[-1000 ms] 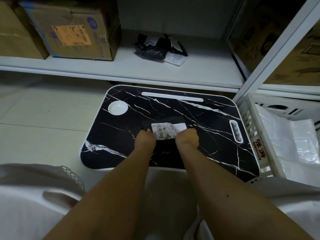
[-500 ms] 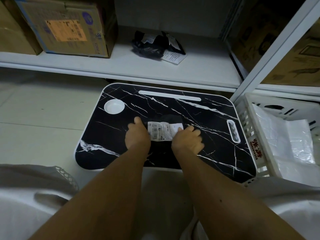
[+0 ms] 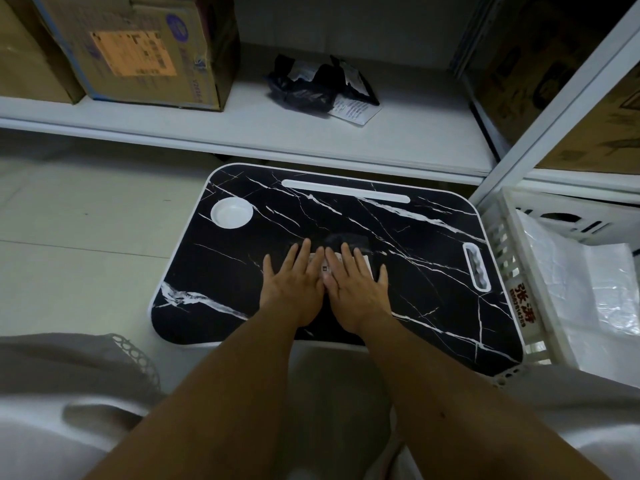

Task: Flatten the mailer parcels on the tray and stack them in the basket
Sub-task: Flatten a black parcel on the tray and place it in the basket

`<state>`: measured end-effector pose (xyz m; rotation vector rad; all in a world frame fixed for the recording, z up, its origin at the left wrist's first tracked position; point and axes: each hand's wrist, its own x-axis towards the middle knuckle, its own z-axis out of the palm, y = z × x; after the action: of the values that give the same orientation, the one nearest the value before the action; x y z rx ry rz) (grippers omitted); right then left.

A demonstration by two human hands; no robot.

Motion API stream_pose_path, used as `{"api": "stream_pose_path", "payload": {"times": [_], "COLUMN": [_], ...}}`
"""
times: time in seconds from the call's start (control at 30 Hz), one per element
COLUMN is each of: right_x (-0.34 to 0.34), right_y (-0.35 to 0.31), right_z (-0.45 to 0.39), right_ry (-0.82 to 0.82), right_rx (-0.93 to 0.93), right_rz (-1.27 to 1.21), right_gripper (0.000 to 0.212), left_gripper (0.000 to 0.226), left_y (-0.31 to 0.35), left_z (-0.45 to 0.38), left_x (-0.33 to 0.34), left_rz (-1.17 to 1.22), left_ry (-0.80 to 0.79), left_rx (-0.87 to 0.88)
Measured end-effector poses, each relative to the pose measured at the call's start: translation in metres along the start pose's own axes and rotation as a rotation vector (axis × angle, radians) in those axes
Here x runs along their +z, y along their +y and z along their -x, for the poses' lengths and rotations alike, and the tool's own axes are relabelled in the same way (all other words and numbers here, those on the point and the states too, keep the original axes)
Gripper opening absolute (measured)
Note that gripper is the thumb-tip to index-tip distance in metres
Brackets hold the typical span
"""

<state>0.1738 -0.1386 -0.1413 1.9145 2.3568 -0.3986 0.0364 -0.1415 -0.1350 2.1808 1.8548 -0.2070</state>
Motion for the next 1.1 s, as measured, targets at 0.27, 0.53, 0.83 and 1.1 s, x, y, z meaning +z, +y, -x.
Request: {"api": "stream_pose_path", "payload": {"times": [0.27,0.53,0.83,1.1], "right_x": [-0.015,-0.006,-0.012,-0.010], "right_y": [-0.010,-0.008,-0.005,-0.012], "right_z": [-0.017,-0.040,-0.040,-0.034], "right_ry": [0.153,0.030,-0.047,-0.039], "right_rx": [0.036,-0.071,0.014,0.244], "right_rz": [-0.002,-0.140,-0.118,-0.154], "right_gripper": [0.037,0.050,0.052,0.054], "left_gripper": [0.053,0.063,0.054,0.062], "left_y": [0.014,-0.006,-0.005,0.003], "left_z": [-0.008,-0.021,-0.024,-0.017], "left_x": [-0.019,-0.009,-0.014,-0.012], "left_rz": [-0.024,0.041,0.103,0.086], "left_ry": [0.070,0.006,-0.061,-0.084], "left_rx": [-0.086,-0.039,-0.143,-0.366]}}
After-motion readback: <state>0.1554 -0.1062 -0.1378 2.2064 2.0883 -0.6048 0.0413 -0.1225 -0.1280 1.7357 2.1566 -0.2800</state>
